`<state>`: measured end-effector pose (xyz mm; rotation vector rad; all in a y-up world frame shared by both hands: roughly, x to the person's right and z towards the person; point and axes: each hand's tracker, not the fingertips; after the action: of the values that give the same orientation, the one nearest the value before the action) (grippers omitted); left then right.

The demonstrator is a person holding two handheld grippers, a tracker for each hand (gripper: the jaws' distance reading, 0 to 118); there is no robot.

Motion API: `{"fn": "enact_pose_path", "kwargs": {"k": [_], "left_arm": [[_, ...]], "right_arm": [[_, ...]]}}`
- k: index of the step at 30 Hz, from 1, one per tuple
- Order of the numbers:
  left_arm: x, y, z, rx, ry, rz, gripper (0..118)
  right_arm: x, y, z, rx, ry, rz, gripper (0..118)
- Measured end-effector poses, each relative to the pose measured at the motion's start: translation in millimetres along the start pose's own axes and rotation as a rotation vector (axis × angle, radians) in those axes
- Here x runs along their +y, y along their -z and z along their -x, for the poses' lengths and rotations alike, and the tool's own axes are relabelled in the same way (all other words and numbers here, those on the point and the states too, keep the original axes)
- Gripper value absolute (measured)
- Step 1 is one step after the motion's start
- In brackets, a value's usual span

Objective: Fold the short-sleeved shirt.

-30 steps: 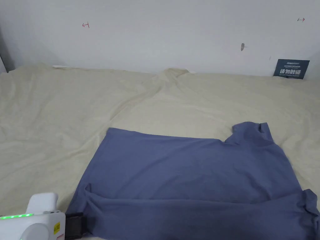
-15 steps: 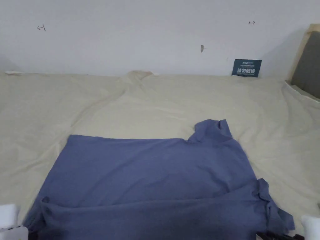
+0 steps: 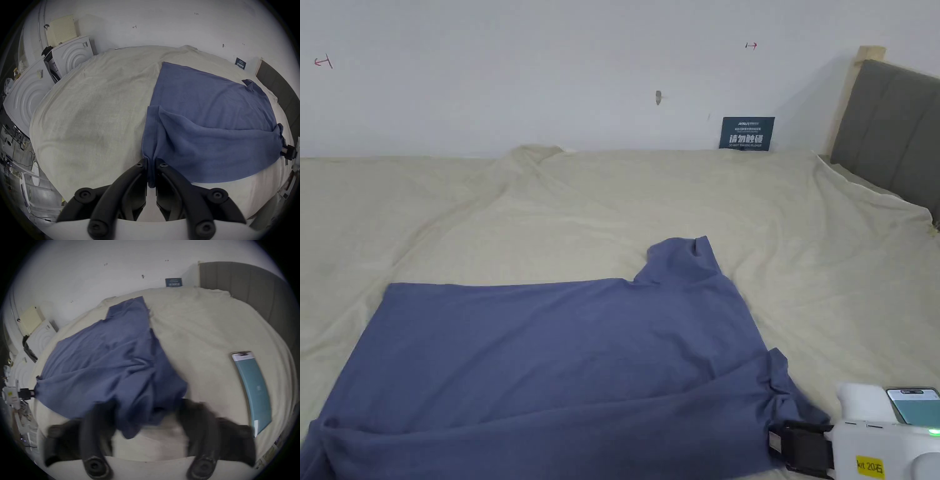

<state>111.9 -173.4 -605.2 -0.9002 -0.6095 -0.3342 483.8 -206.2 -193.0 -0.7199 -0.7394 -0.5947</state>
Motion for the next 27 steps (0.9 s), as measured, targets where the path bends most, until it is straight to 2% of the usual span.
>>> {"fn": "enact_pose_path", "kwargs": {"k": [1,4,7,14,19,24,27], "left_arm": [[1,1,1,-0.001,0.002,0.002,8],[1,-2,-1,0.002,0.008,-0.002,8],[1,-7,1,-0.004,0.037,0.003,8],[-14,-22,13,-0.030,0.031,0.012,8],[-33,-46,30,-0.020,0.050,0.012,8],[-59,-69,45,-0.018,0.038,0.015,8],[-76,-57,54,-0.015,0.001,0.055,8]], "right_arm": [[-1,1,5,0.000,-0.009,-0.008,17],[-3,0,12,-0.033,-0.003,-0.010,13],[-4,-10,8,-0.001,0.036,-0.030,12],[-13,-46,6,0.037,0.008,-0.043,12],[-31,-75,8,0.028,-0.026,-0.037,12],[-62,-103,3,0.052,-0.020,0.000,12],[-84,-105,0,0.051,-0.001,0.039,13]]}}
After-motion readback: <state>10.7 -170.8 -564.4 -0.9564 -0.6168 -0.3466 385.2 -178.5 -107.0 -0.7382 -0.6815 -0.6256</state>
